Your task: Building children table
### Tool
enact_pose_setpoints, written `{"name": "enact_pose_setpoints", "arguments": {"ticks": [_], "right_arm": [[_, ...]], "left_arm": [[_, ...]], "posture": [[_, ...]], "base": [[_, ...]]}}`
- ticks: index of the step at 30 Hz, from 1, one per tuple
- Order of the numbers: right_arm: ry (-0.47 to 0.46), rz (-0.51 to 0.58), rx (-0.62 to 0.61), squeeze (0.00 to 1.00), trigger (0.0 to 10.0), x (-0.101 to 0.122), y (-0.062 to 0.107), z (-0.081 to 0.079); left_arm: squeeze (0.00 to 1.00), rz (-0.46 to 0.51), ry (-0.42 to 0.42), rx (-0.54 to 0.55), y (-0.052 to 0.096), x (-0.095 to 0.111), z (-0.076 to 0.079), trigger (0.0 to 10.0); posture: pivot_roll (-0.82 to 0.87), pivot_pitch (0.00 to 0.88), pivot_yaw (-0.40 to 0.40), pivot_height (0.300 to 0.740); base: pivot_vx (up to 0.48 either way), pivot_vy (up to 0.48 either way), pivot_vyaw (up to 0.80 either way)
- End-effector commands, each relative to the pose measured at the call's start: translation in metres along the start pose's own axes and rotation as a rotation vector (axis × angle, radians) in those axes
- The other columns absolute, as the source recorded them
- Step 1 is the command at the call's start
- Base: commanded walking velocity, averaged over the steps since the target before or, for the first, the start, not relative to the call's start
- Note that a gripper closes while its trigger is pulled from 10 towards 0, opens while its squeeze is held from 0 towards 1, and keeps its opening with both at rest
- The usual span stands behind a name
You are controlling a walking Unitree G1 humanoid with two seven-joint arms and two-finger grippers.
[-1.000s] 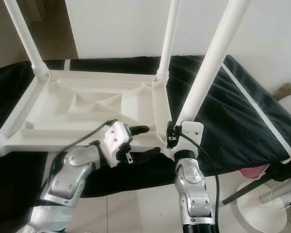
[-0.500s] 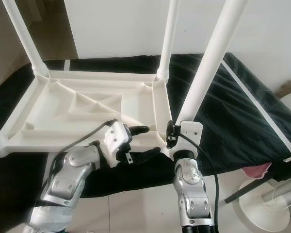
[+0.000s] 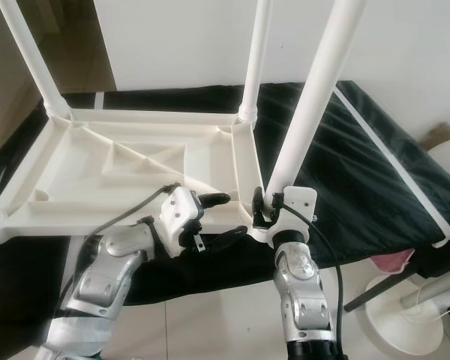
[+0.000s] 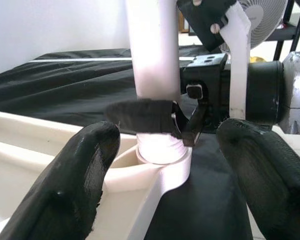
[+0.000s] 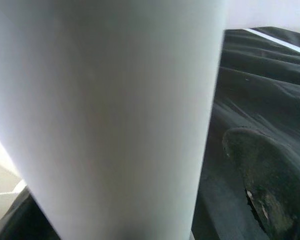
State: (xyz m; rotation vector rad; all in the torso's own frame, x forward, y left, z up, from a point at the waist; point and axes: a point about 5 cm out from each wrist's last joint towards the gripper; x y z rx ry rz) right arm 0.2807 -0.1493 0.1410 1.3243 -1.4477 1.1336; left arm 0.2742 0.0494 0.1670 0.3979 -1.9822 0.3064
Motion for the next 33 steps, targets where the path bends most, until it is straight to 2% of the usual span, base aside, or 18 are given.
{"name": "enact_pose_setpoints", "arguments": {"ticks": [1, 4, 9, 13, 15, 19, 22, 25, 27, 30, 33], "right_arm": [[-0.011, -0.015, 0.041, 0.0, 10.0, -0.002, -0.001, 0.001], [0.009, -0.032, 0.109, 0.0, 10.0, -0.003, -0.002, 0.001], [0.016, -0.039, 0.14, 0.0, 10.0, -0.003, -0.002, 0.001], [0.026, -0.059, 0.243, 0.0, 10.0, -0.002, -0.005, 0.003], [0.026, -0.059, 0.243, 0.0, 10.0, -0.002, -0.005, 0.003], [0.049, -0.091, 0.387, 0.0, 10.0, 0.0, -0.009, 0.01], [0.063, -0.099, 0.423, 0.0, 10.0, 0.0, -0.01, 0.012], [0.088, -0.123, 0.511, 0.0, 10.0, 0.002, -0.013, 0.015], [0.088, -0.123, 0.511, 0.0, 10.0, 0.002, -0.013, 0.015], [0.112, -0.168, 0.648, 0.0, 10.0, 0.005, -0.018, 0.018], [0.115, -0.183, 0.691, 0.0, 10.0, 0.007, -0.019, 0.019]], "left_arm": [[0.0, -0.011, 0.01, 0.142, -0.005, -0.002, -0.007, 10.0], [0.0, 0.005, 0.004, 0.133, -0.01, 0.001, -0.008, 10.0], [0.0, 0.005, 0.001, 0.127, -0.01, 0.001, -0.008, 10.0], [0.0, 0.0, -0.005, 0.089, -0.008, 0.0, -0.008, 10.0], [0.0, 0.0, -0.005, 0.089, -0.008, 0.0, -0.008, 10.0], [0.0, -0.009, -0.009, 0.07, -0.005, -0.001, -0.006, 10.0], [0.0, -0.01, -0.008, 0.069, -0.004, -0.001, -0.006, 10.0], [0.0, -0.013, -0.006, 0.064, -0.003, -0.002, -0.005, 10.0], [0.0, -0.013, -0.006, 0.064, -0.003, -0.002, -0.005, 10.0], [0.0, -0.015, -0.006, 0.061, -0.003, -0.002, -0.005, 10.0], [0.0, -0.016, -0.005, 0.06, -0.003, -0.003, -0.005, 10.0]], "posture": [[-0.02, 0.035, -0.085, 0.74], [-0.03, 0.025, -0.08, 0.74], [-0.03, 0.021, -0.074, 0.74], [-0.02, 0.025, -0.039, 0.74], [-0.02, 0.025, -0.039, 0.74], [-0.02, 0.032, -0.033, 0.74], [-0.02, 0.031, -0.029, 0.74], [-0.02, 0.031, -0.027, 0.74], [-0.02, 0.031, -0.027, 0.74], [-0.02, 0.031, -0.028, 0.74], [-0.02, 0.031, -0.028, 0.74]], "base": [[0.0, 0.0, 0.0], [0.0, 0.0, 0.0], [0.0, 0.0, 0.0], [0.0, 0.0, 0.0], [0.0, 0.0, 0.0], [0.0, 0.0, 0.0], [0.0, 0.0, 0.0], [0.0, 0.0, 0.0], [0.0, 0.0, 0.0], [0.0, 0.0, 0.0], [0.0, 0.0, 0.0]]}}
Point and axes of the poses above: a point about 5 cm out from each wrist's last joint towards the gripper, its own y axis pointing back from the gripper into the wrist, its own x axis along the axis of the wrist's last joint, z = x × y, and after that the axes turned 9 degrees about -y, right-handed
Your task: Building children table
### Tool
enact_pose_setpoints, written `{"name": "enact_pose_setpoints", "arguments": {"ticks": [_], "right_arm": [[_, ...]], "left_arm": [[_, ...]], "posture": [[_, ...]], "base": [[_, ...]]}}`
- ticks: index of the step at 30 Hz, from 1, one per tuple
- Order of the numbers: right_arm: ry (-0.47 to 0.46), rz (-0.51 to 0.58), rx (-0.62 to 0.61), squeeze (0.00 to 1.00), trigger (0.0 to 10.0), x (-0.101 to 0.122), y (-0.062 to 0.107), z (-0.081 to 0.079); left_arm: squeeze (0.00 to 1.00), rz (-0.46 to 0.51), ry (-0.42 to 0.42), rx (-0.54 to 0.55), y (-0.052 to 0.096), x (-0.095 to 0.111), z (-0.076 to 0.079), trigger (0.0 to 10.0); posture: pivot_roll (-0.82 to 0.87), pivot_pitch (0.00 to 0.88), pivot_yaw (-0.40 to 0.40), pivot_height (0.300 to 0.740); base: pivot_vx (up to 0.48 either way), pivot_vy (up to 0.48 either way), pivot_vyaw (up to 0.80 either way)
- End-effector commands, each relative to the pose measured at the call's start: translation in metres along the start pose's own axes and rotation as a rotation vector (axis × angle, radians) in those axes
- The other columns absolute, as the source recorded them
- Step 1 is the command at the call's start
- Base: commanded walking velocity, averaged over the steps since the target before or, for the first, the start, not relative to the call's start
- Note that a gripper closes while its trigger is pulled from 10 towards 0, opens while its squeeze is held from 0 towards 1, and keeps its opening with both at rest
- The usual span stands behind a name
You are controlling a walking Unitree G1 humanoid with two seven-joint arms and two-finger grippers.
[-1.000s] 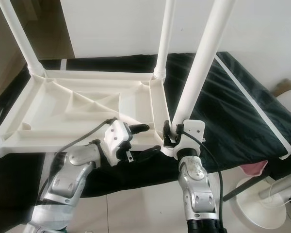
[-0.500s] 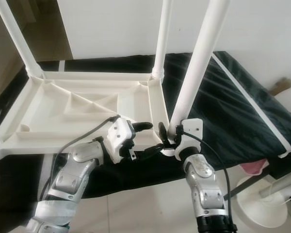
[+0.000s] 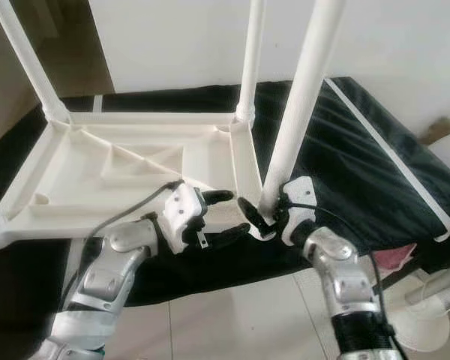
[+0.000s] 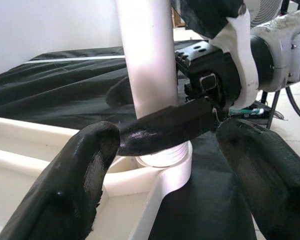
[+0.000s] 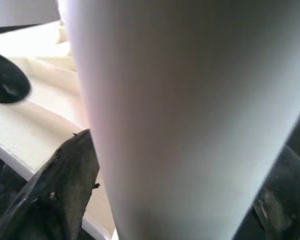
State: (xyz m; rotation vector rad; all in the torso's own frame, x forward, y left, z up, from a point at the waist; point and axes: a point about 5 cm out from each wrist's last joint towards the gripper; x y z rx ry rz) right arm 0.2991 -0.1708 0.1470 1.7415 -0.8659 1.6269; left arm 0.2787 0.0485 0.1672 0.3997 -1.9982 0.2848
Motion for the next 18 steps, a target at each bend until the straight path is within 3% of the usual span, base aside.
{"name": "enact_pose_setpoints", "arguments": {"ticks": [1, 3, 12, 13, 14, 15, 18], "right_arm": [[-0.013, -0.009, 0.026, 0.0, 10.0, -0.0025, -0.0008, -0.0007], [-0.001, -0.053, 0.115, 0.0, 10.0, -0.0032, -0.0025, -0.0008], [0.016, -0.083, 0.164, 0.0, 10.0, -0.0059, -0.004, 0.0016], [0.021, -0.086, 0.168, 0.0, 8.6, -0.0066, -0.0039, 0.0031], [0.019, -0.088, 0.165, 0.0, 3.9, -0.0077, -0.0032, 0.0045], [0.017, -0.09, 0.163, 0.0, 0.0, -0.0088, -0.0022, 0.0056], [0.013, -0.091, 0.158, 0.0, 0.0, -0.0106, 0.0001, 0.0066]], "left_arm": [[0.0, -0.009, 0.013, 0.075, -0.0003, -0.001, -0.0018, 10.0], [0.0, -0.016, 0.012, 0.065, 0.0022, -0.0024, -0.0005, 10.0], [0.0, -0.019, 0.012, 0.065, 0.0019, -0.0023, -0.0013, 10.0], [0.0, -0.019, 0.011, 0.065, 0.0019, -0.0022, -0.0019, 10.0], [0.0, -0.02, 0.01, 0.064, 0.002, -0.0022, -0.0022, 10.0], [0.0, -0.02, 0.01, 0.064, 0.0022, -0.0021, -0.0023, 10.0], [0.0, -0.02, 0.011, 0.062, 0.0023, -0.002, -0.002, 10.0]], "posture": [[-0.02, 0.031, -0.028, 0.74], [-0.01, 0.033, -0.03, 0.74], [-0.01, 0.034, -0.027, 0.74], [-0.01, 0.034, -0.026, 0.74], [-0.01, 0.036, -0.024, 0.74], [-0.02, 0.039, -0.021, 0.74], [-0.02, 0.043, -0.019, 0.74]], "base": [[0.0, 0.0, 0.0], [0.0, 0.0, 0.0], [0.0, 0.0, 0.0], [0.0, 0.0, 0.0], [0.0, 0.0, 0.0], [0.0, 0.0, 0.0], [0.0, 0.0, 0.0]]}}
Point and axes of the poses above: a point about 5 cm out from each wrist's last joint towards the gripper, its own y axis pointing back from the gripper into the wrist, its own x axis along the axis of the wrist's last joint, z = x × y, and after that the axes turned 9 degrees about -y, right-handed
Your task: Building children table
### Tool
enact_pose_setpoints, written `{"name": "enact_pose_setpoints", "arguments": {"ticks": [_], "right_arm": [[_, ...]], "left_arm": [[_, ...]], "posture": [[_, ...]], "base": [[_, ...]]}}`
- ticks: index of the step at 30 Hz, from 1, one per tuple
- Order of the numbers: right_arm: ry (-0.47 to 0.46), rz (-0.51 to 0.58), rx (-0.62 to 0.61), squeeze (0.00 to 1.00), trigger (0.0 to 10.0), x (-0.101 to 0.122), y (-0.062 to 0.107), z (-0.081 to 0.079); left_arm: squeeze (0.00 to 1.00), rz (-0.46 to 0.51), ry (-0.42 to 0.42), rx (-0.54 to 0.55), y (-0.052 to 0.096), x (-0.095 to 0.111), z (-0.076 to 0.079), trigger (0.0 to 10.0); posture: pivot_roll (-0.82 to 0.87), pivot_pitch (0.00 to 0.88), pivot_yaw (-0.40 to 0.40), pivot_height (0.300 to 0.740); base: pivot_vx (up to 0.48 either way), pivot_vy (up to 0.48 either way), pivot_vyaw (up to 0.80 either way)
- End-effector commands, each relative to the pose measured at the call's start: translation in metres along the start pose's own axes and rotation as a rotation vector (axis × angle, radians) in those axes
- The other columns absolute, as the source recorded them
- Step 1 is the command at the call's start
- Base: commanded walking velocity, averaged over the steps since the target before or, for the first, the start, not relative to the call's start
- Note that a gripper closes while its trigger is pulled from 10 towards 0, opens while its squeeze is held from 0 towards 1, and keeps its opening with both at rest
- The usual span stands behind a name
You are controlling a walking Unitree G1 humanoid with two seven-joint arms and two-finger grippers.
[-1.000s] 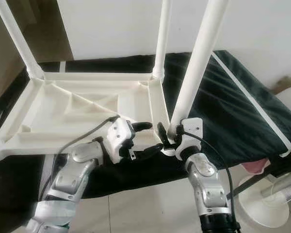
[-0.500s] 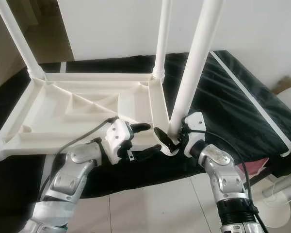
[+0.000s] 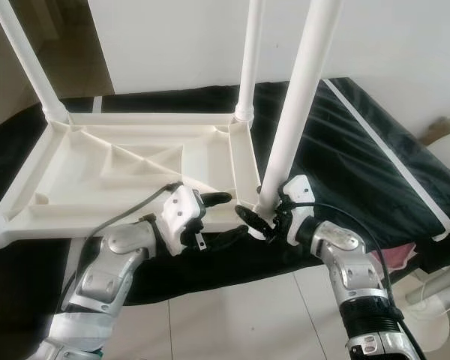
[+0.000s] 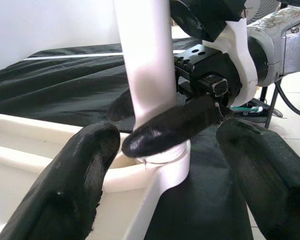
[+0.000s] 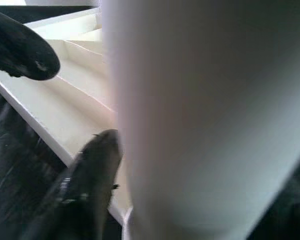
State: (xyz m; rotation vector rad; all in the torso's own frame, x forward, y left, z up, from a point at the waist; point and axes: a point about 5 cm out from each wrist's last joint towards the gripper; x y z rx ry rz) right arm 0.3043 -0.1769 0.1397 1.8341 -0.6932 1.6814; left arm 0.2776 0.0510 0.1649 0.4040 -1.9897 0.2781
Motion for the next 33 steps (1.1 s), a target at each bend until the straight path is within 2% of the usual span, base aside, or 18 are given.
{"name": "enact_pose_setpoints", "arguments": {"ticks": [1, 5, 6, 11, 17, 19, 21, 25, 31, 33], "right_arm": [[0.002, -0.02, 0.02, 0.0, 0.0, -0.004, 0.0, -0.002], [-0.008, -0.015, 0.0, 0.0, 0.0, -0.006, 0.002, -0.003], [-0.012, -0.009, -0.01, 0.0, 10.0, -0.006, 0.003, -0.004], [-0.035, 0.013, -0.05, 0.0, 10.0, -0.007, 0.006, -0.006], [-0.055, 0.07, -0.165, 0.0, 10.0, -0.006, 0.012, -0.012], [-0.05, 0.088, -0.255, 0.0, 10.0, -0.006, 0.013, -0.014], [-0.047, 0.091, -0.278, 0.0, 10.0, -0.006, 0.013, -0.014], [-0.101, 0.148, -0.488, 0.0, 10.0, -0.01, 0.016, -0.025], [-0.13, 0.157, -0.612, 0.0, 10.0, -0.015, 0.014, -0.037], [-0.158, 0.154, -0.738, 0.0, 10.0, -0.02, 0.01, -0.045]], "left_arm": [[0.0, -0.012, 0.005, 0.064, 0.0, 0.0, -0.003, 10.0], [0.0, -0.008, 0.007, 0.061, 0.0, 0.001, -0.003, 10.0], [0.0, -0.008, 0.005, 0.058, 0.0, 0.001, -0.002, 10.0], [0.0, -0.004, 0.007, 0.062, -0.003, 0.001, -0.002, 10.0], [0.0, 0.007, 0.016, 0.062, -0.005, 0.003, 0.003, 10.0], [0.0, 0.006, 0.018, 0.06, -0.004, 0.003, 0.003, 10.0], [0.0, 0.006, 0.018, 0.06, -0.003, 0.003, 0.003, 10.0], [0.0, -0.017, 0.013, 0.062, 0.001, -0.002, -0.001, 10.0], [0.0, -0.006, 0.017, 0.063, 0.0, 0.001, -0.001, 10.0], [0.0, -0.006, 0.017, 0.051, -0.002, 0.0, 0.0, 10.0]], "posture": [[-0.02, 0.043, -0.019, 0.74], [-0.03, 0.048, -0.021, 0.74], [-0.03, 0.046, -0.025, 0.74], [-0.05, 0.042, -0.034, 0.74], [-0.05, 0.051, -0.031, 0.74], [-0.05, 0.058, -0.029, 0.74], [-0.05, 0.058, -0.029, 0.74], [-0.05, 0.071, -0.031, 0.74], [-0.06, 0.079, -0.026, 0.74], [-0.07, 0.081, -0.014, 0.74]], "base": [[0.0, 0.0, 0.0], [0.0, 0.0, 0.0], [0.0, 0.0, 0.0], [0.0, 0.0, 0.0], [0.0, 0.0, 0.0], [0.0, 0.0, 0.0], [0.0, 0.0, 0.0], [0.0, 0.0, 0.0], [0.0, 0.0, 0.0], [0.0, 0.0, 0.0]]}}
Point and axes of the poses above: a point about 5 cm out from each wrist's last joint towards the gripper, its own y axis pointing back from the gripper into the wrist, its own x axis along the axis of the wrist's last joint, z = x × y, and after that the axes turned 9 degrees about -y, right-handed
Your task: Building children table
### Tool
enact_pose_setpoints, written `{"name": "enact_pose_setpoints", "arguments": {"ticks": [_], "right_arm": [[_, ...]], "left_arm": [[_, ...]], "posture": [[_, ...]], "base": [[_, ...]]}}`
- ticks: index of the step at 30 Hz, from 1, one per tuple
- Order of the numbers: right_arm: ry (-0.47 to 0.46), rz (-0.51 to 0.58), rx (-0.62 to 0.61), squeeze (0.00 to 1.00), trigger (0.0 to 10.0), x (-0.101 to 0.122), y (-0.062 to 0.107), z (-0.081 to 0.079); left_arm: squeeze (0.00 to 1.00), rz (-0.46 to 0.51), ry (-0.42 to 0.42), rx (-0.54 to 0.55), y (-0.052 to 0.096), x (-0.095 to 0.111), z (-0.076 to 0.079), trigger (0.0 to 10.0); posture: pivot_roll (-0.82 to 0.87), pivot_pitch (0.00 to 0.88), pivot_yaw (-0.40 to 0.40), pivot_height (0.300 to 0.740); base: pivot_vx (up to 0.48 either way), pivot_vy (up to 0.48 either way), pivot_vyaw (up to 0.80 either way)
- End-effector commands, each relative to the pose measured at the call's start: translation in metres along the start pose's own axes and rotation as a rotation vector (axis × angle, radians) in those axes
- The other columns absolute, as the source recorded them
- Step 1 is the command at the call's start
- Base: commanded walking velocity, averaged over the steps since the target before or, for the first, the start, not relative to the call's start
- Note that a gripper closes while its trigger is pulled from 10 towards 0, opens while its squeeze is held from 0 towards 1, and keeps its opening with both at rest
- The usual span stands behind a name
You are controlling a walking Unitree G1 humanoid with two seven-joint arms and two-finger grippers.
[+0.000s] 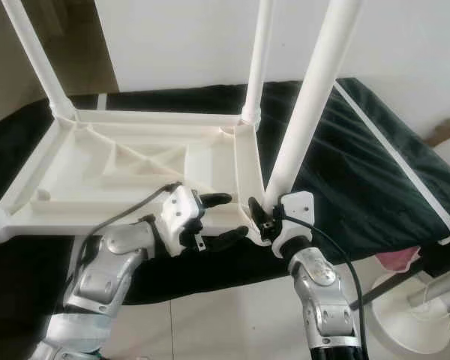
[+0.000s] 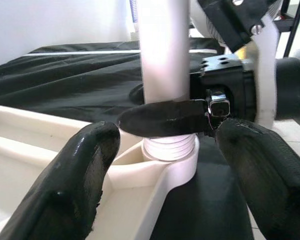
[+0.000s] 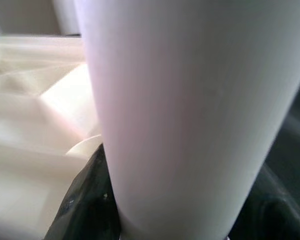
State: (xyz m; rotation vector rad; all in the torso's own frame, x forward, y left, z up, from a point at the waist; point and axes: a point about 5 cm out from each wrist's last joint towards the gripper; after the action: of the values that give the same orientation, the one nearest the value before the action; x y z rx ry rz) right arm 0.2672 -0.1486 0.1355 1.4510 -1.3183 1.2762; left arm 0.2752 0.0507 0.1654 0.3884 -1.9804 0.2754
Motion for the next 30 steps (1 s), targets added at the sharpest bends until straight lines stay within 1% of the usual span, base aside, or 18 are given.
{"name": "enact_pose_setpoints", "arguments": {"ticks": [1, 2, 3, 6, 8, 11, 14, 15, 16, 17, 24, 26, 27, 29, 30], "right_arm": [[-0.014, -0.051, -0.124, 0.0, 10.0, -0.012, 0.005, 0.005], [-0.013, -0.057, -0.177, 0.0, 10.0, -0.014, 0.005, 0.003], [-0.041, -0.067, -0.248, 0.0, 10.0, -0.019, 0.002, 0.0], [-0.066, -0.061, -0.272, 0.0, 10.0, -0.02, 0.0, -0.003], [-0.067, -0.056, -0.278, 0.0, 10.0, -0.019, -0.001, -0.004], [-0.065, -0.054, -0.285, 0.0, 10.0, -0.017, 0.0, -0.007], [-0.065, -0.055, -0.29, 0.0, 10.0, -0.017, 0.0, -0.007], [-0.067, -0.058, -0.295, 0.15, 10.0, -0.017, -0.001, -0.007], [-0.067, -0.058, -0.298, 0.42, 10.0, -0.017, -0.001, -0.007], [-0.066, -0.054, -0.287, 1.0, 10.0, -0.016, -0.002, -0.008], [-0.046, -0.049, -0.263, 1.0, 10.0, -0.015, -0.004, -0.007], [-0.045, -0.045, -0.222, 1.0, 10.0, -0.011, -0.005, -0.006], [-0.036, -0.041, -0.185, 0.2, 10.0, -0.009, -0.005, -0.004], [-0.029, -0.04, -0.16, 0.2, 10.0, -0.008, -0.005, -0.004], [-0.025, -0.037, -0.125, 0.0, 10.0, -0.005, -0.005, 0.002]], "left_arm": [[0.0, -0.013, 0.005, 0.06, -0.002, -0.001, -0.002, 10.0], [0.0, -0.014, 0.003, 0.055, -0.003, -0.001, -0.002, 10.0], [0.0, -0.013, -0.005, 0.049, -0.004, 0.0, -0.003, 10.0], [0.0, -0.01, -0.01, 0.051, -0.005, 0.002, -0.005, 10.0], [0.0, -0.009, -0.01, 0.054, -0.006, 0.002, -0.005, 10.0], [0.0, -0.005, -0.013, 0.057, -0.001, 0.005, -0.005, 10.0], [0.0, -0.007, -0.015, 0.059, 0.0, 0.005, -0.005, 10.0], [0.0, -0.008, -0.016, 0.061, -0.001, 0.005, -0.006, 10.0], [0.0, -0.009, -0.017, 0.066, 0.0, 0.005, -0.006, 10.0], [0.0, -0.01, -0.018, 0.068, 0.002, 0.005, -0.006, 10.0], [0.0, -0.023, -0.022, 0.079, 0.004, 0.003, -0.007, 10.0], [0.0, -0.026, -0.018, 0.089, 0.005, 0.003, -0.008, 10.0], [0.0, -0.029, -0.017, 0.081, 0.005, 0.002, -0.007, 10.0], [0.0, -0.032, -0.016, 0.074, 0.006, 0.002, -0.006, 10.0], [0.0, -0.04, -0.018, 0.047, 0.007, 0.001, -0.002, 10.0]], "posture": [[-0.07, 0.081, -0.014, 0.74], [-0.07, 0.081, -0.009, 0.74], [-0.06, 0.08, -0.006, 0.74], [-0.06, 0.081, -0.004, 0.74], [-0.05, 0.084, -0.003, 0.74], [-0.03, 0.086, -0.009, 0.74], [-0.03, 0.086, -0.009, 0.74], [-0.03, 0.085, -0.01, 0.74], [-0.02, 0.083, -0.013, 0.74], [-0.01, 0.079, -0.018, 0.74], [-0.01, 0.071, -0.03, 0.74], [0.0, 0.07, -0.033, 0.74], [0.0, 0.068, -0.034, 0.74], [0.0, 0.068, -0.034, 0.74], [0.0, 0.057, -0.041, 0.74]], "base": [[0.0, 0.0, 0.0], [0.0, 0.0, 0.0], [0.0, 0.0, 0.0], [0.0, 0.0, 0.0], [0.0, 0.0, 0.0], [0.0, 0.0, 0.0], [0.0, 0.0, 0.0], [0.0, 0.0, 0.0], [0.0, 0.0, 0.0], [0.0, 0.0, 0.0], [0.0, 0.0, 0.0], [0.0, 0.0, 0.0], [0.0, 0.0, 0.0], [0.0, 0.0, 0.0], [0.0, 0.0, 0.0]]}}
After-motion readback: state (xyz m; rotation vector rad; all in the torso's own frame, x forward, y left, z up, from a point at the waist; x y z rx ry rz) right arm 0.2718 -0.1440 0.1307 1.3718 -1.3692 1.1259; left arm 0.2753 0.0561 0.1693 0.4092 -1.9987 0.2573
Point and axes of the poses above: a point about 5 cm out from each wrist's last joint towards the gripper, its own y axis pointing back from the gripper into the wrist, its own x axis along the axis of the wrist's last joint, z = x × y, and after that the axes turned 9 degrees about -y, right-handed
